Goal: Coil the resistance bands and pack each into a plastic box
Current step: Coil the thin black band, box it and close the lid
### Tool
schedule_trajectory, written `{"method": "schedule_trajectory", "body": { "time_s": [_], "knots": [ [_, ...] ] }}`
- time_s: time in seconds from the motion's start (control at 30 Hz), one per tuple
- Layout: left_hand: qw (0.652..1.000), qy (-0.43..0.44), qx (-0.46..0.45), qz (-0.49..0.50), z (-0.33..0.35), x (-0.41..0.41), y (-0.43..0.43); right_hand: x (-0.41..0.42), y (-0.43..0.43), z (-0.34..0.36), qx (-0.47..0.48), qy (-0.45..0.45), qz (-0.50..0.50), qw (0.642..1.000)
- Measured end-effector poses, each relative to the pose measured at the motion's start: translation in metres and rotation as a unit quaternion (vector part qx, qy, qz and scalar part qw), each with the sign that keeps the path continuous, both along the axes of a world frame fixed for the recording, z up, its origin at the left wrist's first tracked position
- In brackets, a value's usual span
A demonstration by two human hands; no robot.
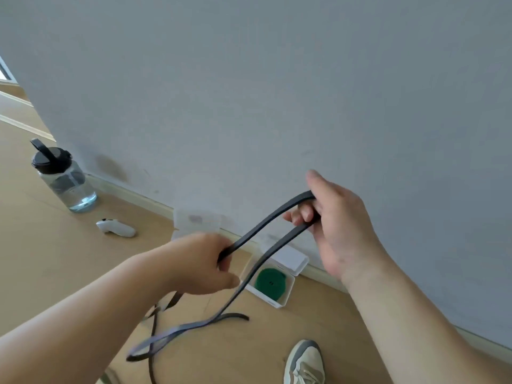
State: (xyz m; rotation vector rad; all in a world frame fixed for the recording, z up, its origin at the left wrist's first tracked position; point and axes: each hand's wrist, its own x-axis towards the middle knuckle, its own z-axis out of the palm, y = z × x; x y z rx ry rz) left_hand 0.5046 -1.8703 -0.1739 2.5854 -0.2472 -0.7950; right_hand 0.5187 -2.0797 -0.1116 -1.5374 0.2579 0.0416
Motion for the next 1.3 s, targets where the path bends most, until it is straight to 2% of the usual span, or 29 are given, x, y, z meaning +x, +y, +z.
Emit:
{"method": "schedule_trajectory", "body": {
  "time_s": [0.03, 0.07, 0.1, 0.17, 0.2, 0.23, 0.27, 0.37, 0.47, 0.5, 0.57, 0.67, 0.73, 0.8, 0.87, 0.9, 0.97, 1.03, 1.1, 1.17, 1.2, 1.3],
  "knots": [
    [0.998, 0.040, 0.051, -0.001, -0.011, 0.001, 0.005, 0.002, -0.009, 0.002, -0.007, 0.001, -0.033, 0.999],
    [0.994, 0.060, 0.086, 0.009, -0.020, 0.002, 0.011, 0.004, -0.018, 0.003, -0.065, 0.004, -0.053, 0.996],
    [0.993, 0.055, 0.100, 0.024, -0.023, 0.004, 0.015, 0.004, -0.027, 0.001, -0.167, 0.019, -0.046, 0.985],
    [0.996, -0.004, 0.059, 0.069, -0.015, 0.007, 0.017, 0.000, -0.040, -0.010, -0.374, 0.072, 0.042, 0.924],
    [0.994, -0.044, 0.014, 0.096, -0.007, 0.008, 0.014, -0.002, -0.043, -0.017, -0.428, 0.087, 0.088, 0.895],
    [0.989, -0.086, -0.033, 0.117, 0.002, 0.007, 0.007, -0.003, -0.045, -0.022, -0.439, 0.087, 0.119, 0.886],
    [0.980, -0.128, -0.079, 0.128, 0.012, 0.004, -0.001, -0.005, -0.042, -0.024, -0.415, 0.074, 0.137, 0.896],
    [0.948, -0.220, -0.209, 0.096, 0.034, -0.015, -0.033, -0.014, -0.015, -0.019, -0.253, 0.036, 0.208, 0.944],
    [0.905, -0.290, -0.291, 0.105, 0.043, -0.019, -0.044, -0.021, 0.005, -0.012, -0.217, 0.034, 0.272, 0.937],
    [0.906, -0.277, -0.303, 0.106, 0.045, -0.017, -0.042, -0.022, 0.006, -0.008, -0.224, 0.031, 0.259, 0.939],
    [0.931, -0.167, -0.315, 0.079, 0.045, -0.012, -0.035, -0.022, 0.003, -0.005, -0.243, -0.002, 0.227, 0.943],
    [0.970, -0.016, -0.243, 0.023, 0.033, -0.003, -0.016, -0.025, 0.004, -0.006, -0.258, -0.053, 0.200, 0.944],
    [0.992, 0.023, -0.124, -0.003, 0.019, 0.000, 0.000, -0.018, 0.001, -0.012, -0.266, -0.064, 0.139, 0.952],
    [0.998, 0.062, 0.018, -0.015, 0.002, 0.000, 0.018, -0.006, -0.014, -0.014, -0.223, -0.037, 0.062, 0.972],
    [0.992, 0.083, 0.100, 0.012, -0.011, -0.001, 0.033, 0.000, -0.031, -0.014, -0.216, -0.003, 0.025, 0.976],
    [0.992, 0.071, 0.097, 0.038, -0.013, 0.000, 0.037, 0.000, -0.038, -0.016, -0.256, 0.018, 0.030, 0.966],
    [0.996, 0.015, 0.019, 0.090, -0.007, 0.002, 0.037, -0.003, -0.042, -0.022, -0.354, 0.069, 0.084, 0.929],
    [0.989, -0.078, -0.067, 0.104, 0.008, -0.002, 0.024, -0.010, -0.037, -0.028, -0.389, 0.078, 0.146, 0.906],
    [0.974, -0.171, -0.136, 0.058, 0.026, -0.012, 0.005, -0.017, -0.019, -0.027, -0.338, 0.030, 0.171, 0.925],
    [0.953, -0.225, -0.202, 0.002, 0.040, -0.025, -0.011, -0.023, 0.003, -0.022, -0.260, -0.019, 0.207, 0.943],
    [0.942, -0.247, -0.229, -0.007, 0.043, -0.029, -0.015, -0.024, 0.012, -0.022, -0.235, -0.026, 0.240, 0.941],
    [0.917, -0.285, -0.276, 0.044, 0.045, -0.025, -0.009, -0.029, 0.026, -0.018, -0.262, -0.022, 0.273, 0.925]
  ]
}}
